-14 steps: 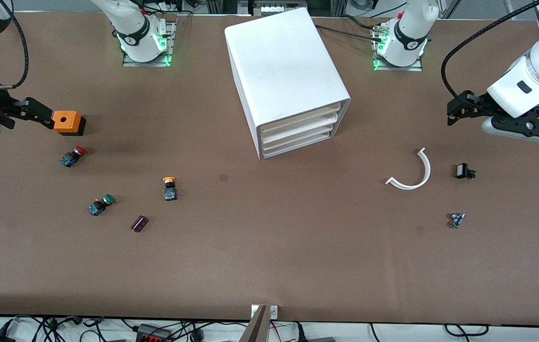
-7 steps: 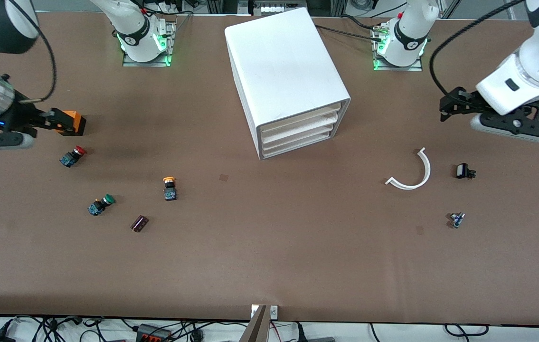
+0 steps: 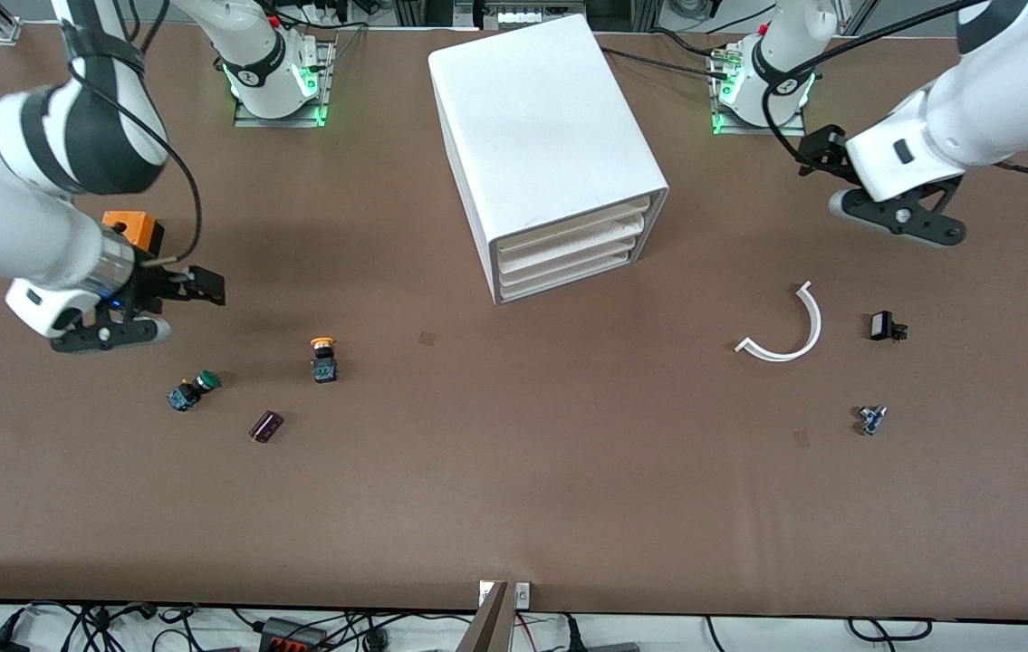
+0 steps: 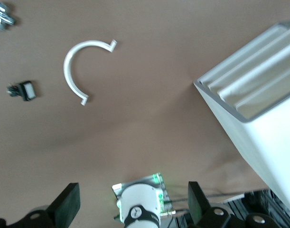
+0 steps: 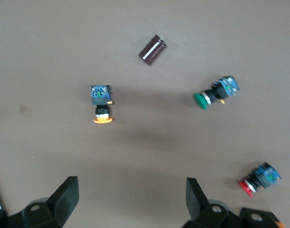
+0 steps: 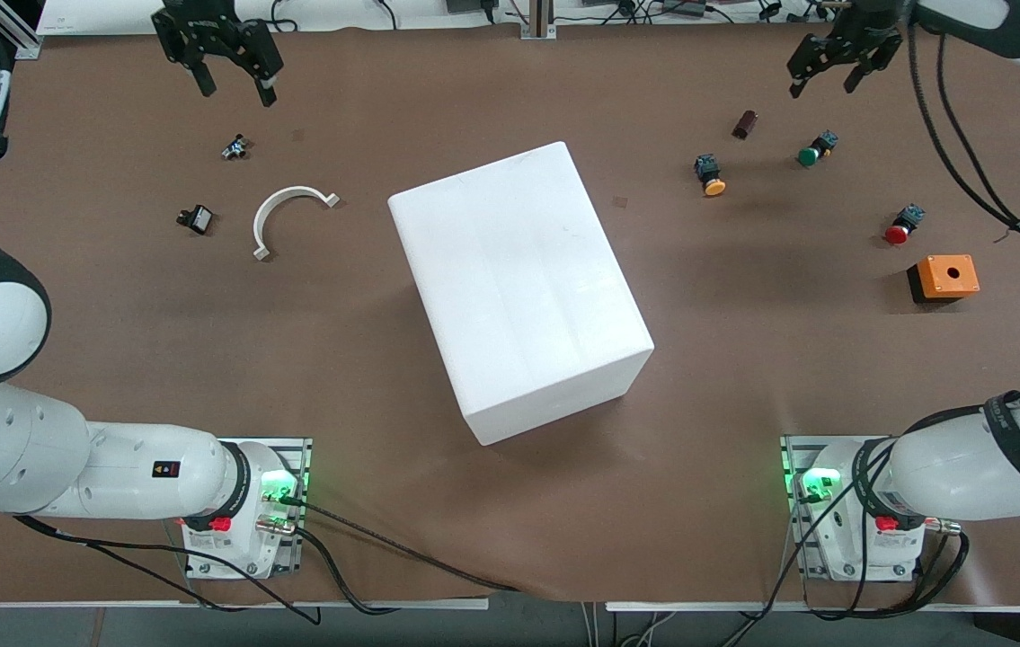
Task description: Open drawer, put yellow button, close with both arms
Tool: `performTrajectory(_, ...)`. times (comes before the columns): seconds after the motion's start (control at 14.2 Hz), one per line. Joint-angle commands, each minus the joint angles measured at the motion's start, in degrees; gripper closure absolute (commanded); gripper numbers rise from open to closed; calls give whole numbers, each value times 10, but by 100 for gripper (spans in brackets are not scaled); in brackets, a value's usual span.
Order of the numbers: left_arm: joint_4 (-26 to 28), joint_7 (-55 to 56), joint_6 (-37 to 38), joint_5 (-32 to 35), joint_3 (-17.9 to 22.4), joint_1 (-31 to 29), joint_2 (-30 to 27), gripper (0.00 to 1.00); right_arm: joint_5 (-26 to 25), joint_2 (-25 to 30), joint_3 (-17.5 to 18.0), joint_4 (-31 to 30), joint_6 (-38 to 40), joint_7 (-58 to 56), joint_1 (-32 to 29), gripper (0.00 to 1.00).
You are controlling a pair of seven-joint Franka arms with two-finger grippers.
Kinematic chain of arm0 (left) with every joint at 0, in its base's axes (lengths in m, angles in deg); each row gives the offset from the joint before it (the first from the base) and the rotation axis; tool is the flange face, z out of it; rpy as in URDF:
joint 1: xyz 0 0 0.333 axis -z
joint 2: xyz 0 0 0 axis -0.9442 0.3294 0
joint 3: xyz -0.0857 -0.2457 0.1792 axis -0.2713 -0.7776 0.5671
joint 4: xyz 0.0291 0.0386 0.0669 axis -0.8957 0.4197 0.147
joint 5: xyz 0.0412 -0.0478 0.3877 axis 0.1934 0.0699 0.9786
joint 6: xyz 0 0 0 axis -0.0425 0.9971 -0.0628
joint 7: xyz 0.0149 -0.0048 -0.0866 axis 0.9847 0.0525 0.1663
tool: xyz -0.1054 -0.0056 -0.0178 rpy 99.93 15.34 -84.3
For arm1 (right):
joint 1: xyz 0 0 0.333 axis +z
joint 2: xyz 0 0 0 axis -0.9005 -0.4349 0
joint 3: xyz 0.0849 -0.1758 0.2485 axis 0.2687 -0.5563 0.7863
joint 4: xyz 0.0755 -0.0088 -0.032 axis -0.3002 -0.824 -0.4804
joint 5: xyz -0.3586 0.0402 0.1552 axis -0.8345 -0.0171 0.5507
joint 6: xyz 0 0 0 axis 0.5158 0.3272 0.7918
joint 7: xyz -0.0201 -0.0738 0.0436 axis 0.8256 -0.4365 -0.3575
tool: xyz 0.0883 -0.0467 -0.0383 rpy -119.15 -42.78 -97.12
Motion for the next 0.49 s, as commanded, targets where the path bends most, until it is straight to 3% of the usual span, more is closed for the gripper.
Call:
performTrajectory(0.0, -17, -42, 9, -85, -1, -4, 56, 0, 13, -52, -1, 37, -1, 3, 17, 0)
performTrajectory(0.21, -17, -48, 7, -220, 0, -12, 129, 0, 9, -119, -1, 71, -39, 11, 33, 0)
performTrajectory(0.42, -19, -56, -2, -397, 2, -20, 201, 0, 4, -181, -2, 121, -49, 3, 58, 0)
